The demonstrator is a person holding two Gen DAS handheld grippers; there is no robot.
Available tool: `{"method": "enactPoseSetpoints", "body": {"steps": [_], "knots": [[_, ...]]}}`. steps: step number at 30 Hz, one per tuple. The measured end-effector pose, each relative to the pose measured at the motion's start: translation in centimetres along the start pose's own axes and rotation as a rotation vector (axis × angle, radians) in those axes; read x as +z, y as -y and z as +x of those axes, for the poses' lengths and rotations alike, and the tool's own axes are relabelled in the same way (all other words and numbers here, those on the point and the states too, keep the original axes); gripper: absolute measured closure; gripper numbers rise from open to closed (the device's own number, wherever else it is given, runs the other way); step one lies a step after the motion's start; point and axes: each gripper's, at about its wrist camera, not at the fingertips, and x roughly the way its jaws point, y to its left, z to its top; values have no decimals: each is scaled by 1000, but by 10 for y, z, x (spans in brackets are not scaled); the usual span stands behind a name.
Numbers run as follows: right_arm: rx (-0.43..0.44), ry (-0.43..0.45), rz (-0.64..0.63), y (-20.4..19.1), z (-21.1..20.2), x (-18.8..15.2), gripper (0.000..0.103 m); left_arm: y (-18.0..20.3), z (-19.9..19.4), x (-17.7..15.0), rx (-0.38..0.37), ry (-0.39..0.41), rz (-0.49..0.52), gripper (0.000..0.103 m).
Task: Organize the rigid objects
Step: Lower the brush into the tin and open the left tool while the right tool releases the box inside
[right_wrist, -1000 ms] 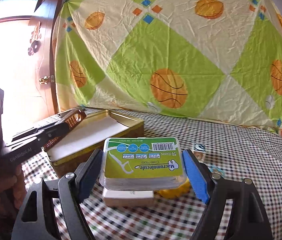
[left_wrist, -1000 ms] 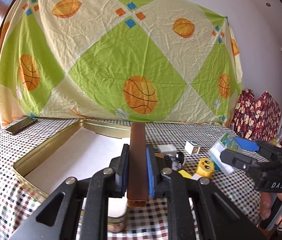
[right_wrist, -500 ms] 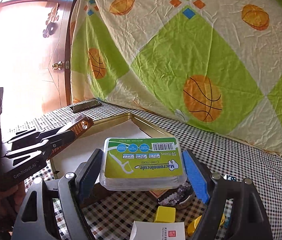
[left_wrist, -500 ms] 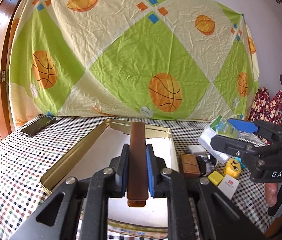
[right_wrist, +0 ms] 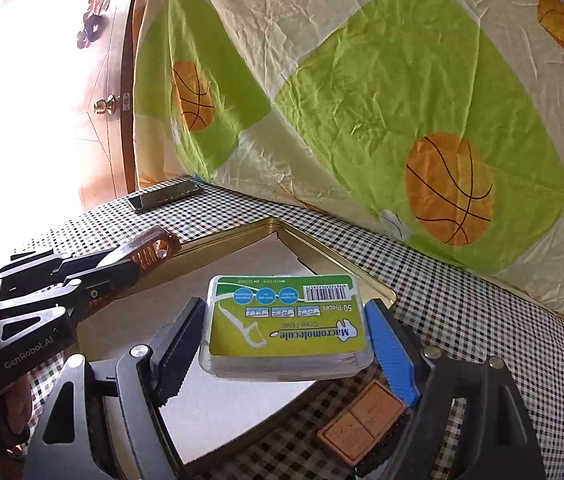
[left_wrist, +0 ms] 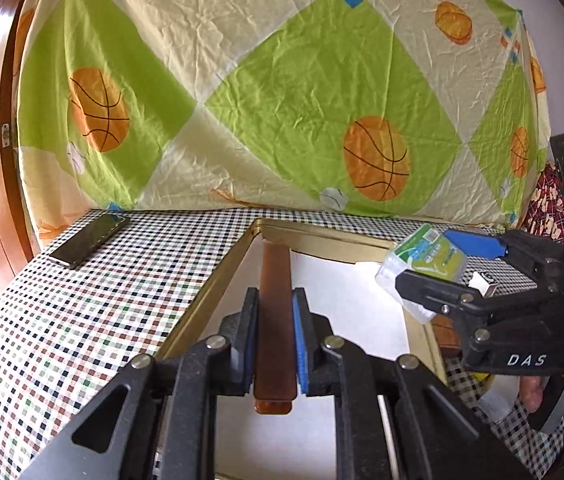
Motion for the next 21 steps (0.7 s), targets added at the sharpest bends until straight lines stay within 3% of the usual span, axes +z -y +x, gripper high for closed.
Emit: {"method": "enactPoseSetpoints", "body": {"steps": [8, 21], "knots": [[-20, -62, -13, -6, 34, 7, 21, -6, 27, 9, 22, -91, 29, 89], [-15, -126, -21, -13, 62, 12, 21, -15, 52, 16, 90, -169, 75, 89]]}}
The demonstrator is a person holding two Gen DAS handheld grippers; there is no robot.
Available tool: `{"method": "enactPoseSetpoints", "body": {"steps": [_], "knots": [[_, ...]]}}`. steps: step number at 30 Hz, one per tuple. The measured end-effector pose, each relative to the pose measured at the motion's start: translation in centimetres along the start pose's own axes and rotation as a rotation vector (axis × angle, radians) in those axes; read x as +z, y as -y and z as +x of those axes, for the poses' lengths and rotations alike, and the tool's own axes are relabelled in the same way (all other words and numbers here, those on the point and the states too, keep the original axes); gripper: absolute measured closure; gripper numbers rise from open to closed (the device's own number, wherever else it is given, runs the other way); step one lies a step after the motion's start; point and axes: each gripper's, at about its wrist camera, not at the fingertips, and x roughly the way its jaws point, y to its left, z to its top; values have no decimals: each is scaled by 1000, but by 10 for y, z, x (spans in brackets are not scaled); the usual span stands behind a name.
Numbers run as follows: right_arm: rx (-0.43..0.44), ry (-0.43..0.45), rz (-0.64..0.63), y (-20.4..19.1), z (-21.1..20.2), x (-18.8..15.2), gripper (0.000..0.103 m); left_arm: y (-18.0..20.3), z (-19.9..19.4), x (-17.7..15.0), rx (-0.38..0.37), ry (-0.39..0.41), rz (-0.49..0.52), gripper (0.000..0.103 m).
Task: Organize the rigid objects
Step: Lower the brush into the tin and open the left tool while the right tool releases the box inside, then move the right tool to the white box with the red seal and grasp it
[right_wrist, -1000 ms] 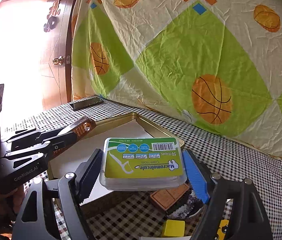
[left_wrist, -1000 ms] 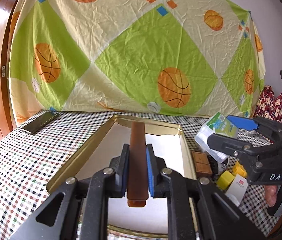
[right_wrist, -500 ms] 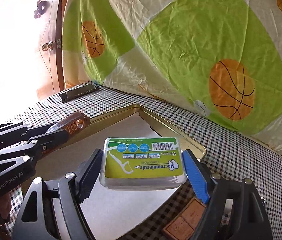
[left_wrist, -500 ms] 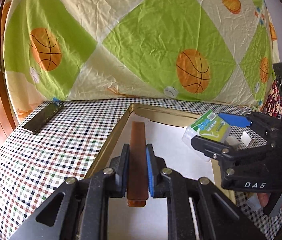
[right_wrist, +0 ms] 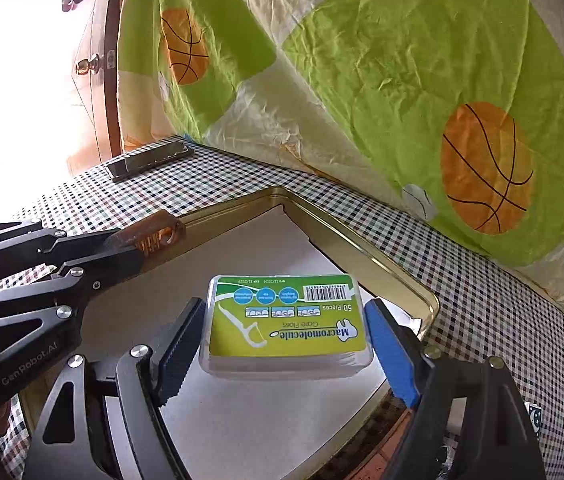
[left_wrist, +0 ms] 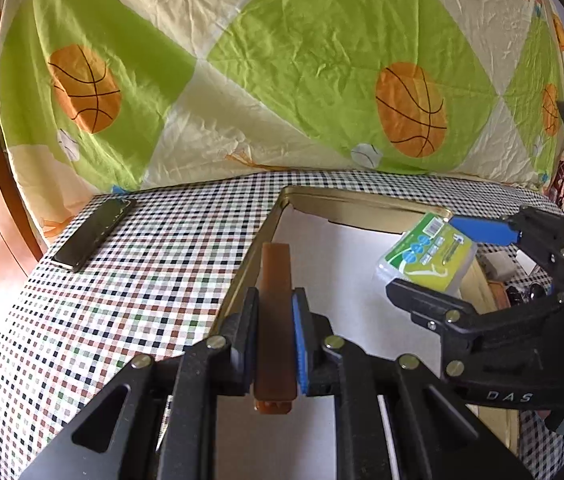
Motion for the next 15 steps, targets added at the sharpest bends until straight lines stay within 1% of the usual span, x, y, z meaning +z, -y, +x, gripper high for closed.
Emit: {"method": "enactPoseSetpoints", "body": {"steps": [1, 3, 4, 5, 6, 7, 8, 9, 10, 12, 14, 15], "knots": [[-2, -4, 6, 1, 2, 1, 21, -1, 2, 0, 5, -5, 2, 89], [-35, -18, 18, 2, 5, 1, 20, -2, 5, 1, 15, -20, 7, 88], [-37, -19, 19, 3, 5, 1, 15, -2, 4, 1, 19, -21, 6, 87], [-31, -14, 18, 3, 2, -1, 12, -2, 0, 0, 24, -5, 7, 81], [-34, -5, 16, 5, -3, -4, 12, -1, -4, -1, 26, 12, 10, 65], [-49, 3, 18, 7, -8, -6, 12, 1, -9, -2, 31, 29, 11, 53], [-63, 14, 34, 12, -17, -10, 11, 2, -16, -4, 50, 53, 4, 30], [-56, 26, 58, 18, -25, -14, 11, 2, -24, -7, 66, 83, -8, 19], [-35, 34, 81, 24, -33, -18, 11, 3, -31, -11, 62, 110, -20, 17], [-11, 51, 122, 39, -56, -33, 11, 6, -45, -21, 25, 146, -45, 15], [-38, 69, 137, 52, -80, -53, 11, 11, -57, -34, 8, 182, -70, 12], [-51, 76, 137, 56, -89, -60, 11, 13, -62, -40, 10, 194, -87, 9]]}}
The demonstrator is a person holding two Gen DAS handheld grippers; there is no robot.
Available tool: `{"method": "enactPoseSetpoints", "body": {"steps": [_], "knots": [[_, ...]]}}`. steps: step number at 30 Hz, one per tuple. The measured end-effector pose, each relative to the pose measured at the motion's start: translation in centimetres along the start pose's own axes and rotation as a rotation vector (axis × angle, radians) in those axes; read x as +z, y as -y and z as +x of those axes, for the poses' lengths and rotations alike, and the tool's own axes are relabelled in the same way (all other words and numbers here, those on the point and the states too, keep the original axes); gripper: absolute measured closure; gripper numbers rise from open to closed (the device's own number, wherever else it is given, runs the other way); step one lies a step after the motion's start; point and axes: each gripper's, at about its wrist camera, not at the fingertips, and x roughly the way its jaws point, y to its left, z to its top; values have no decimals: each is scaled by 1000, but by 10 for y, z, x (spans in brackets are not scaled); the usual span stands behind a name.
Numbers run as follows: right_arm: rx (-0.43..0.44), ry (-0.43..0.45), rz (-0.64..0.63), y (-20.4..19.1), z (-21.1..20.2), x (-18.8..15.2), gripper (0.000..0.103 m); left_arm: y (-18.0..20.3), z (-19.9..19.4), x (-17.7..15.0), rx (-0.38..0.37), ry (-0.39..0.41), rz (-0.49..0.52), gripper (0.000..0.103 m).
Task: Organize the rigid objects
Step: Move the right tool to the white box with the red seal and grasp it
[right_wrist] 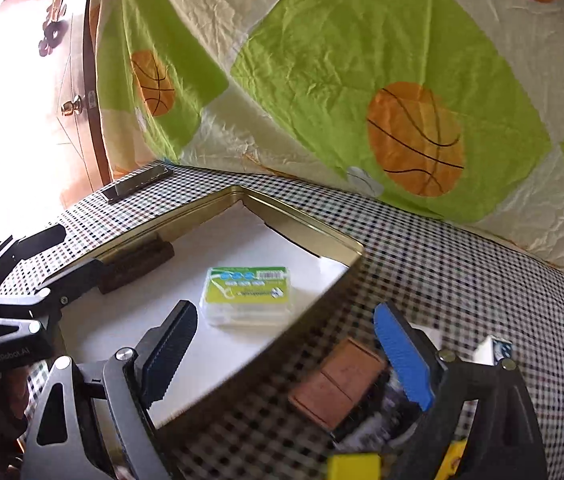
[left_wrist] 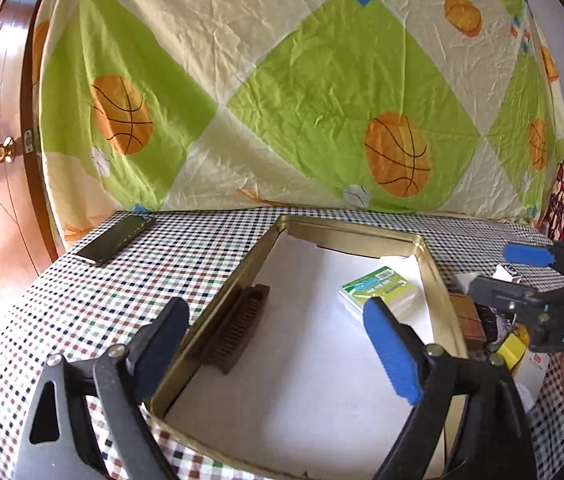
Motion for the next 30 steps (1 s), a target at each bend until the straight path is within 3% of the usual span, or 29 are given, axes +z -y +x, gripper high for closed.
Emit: {"method": "enactPoseSetpoints", "body": {"steps": [5, 12, 21, 30], "knots": [[-55, 22, 9, 28, -46, -44, 11, 9, -36, -9, -11, 93, -48, 0], [-10, -39, 52, 42, -57, -89, 11, 30, -49, -13, -79, 89, -49, 1], [62, -138, 17, 30, -36, -97, 10, 62, -45, -21, -121, 53, -1, 1], [60, -222, 11, 27, -7, -91, 10, 68, -41, -25, -139, 27, 1, 1]]}}
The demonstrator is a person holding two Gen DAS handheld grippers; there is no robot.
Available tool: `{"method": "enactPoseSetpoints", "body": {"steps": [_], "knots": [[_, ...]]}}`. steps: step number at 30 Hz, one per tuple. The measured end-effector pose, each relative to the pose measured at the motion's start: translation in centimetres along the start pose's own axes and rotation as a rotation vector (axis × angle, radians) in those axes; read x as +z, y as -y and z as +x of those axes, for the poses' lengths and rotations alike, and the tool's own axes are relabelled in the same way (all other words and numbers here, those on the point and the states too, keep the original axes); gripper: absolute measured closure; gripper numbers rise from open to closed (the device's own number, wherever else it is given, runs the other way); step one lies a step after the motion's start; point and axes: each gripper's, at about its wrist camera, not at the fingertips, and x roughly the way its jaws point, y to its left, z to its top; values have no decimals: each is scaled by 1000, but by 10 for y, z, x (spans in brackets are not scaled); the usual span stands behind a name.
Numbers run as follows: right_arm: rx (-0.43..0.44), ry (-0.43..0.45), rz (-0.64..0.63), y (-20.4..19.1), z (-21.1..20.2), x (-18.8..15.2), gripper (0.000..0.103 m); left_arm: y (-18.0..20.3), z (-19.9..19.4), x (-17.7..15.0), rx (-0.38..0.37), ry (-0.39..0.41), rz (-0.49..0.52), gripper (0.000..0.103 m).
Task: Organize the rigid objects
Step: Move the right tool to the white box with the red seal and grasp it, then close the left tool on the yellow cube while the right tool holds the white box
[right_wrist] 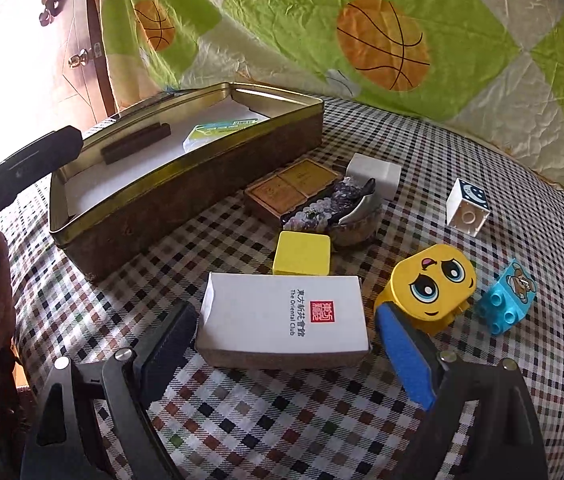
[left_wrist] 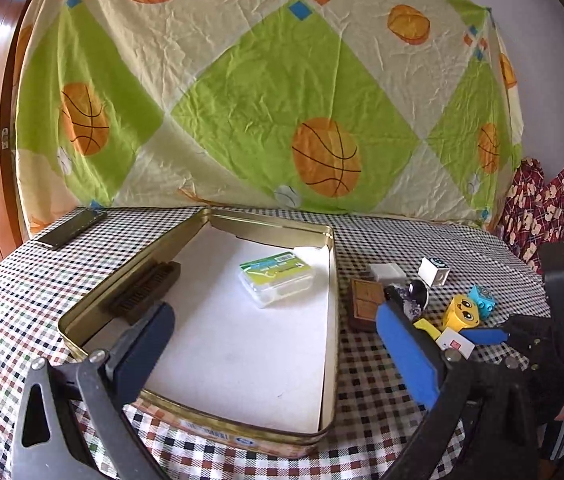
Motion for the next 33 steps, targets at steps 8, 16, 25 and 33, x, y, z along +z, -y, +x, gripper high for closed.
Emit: {"method": "enactPoseSetpoints", "body": {"steps": [8, 16, 25, 33], "knots": [[-8, 110, 66, 10, -26, -8, 22, 20, -2, 3, -44, 0, 32, 1], [-246, 276, 139, 42, -76, -20, 22, 65, 10, 5, -85, -39, 92, 1], [-367, 296, 217, 85, -76, -15, 22, 119, 49, -4, -147, -189, 138, 5], [-358, 297, 235, 95, -71, -15, 22, 130, 90, -12, -182, -392, 96, 46]]}}
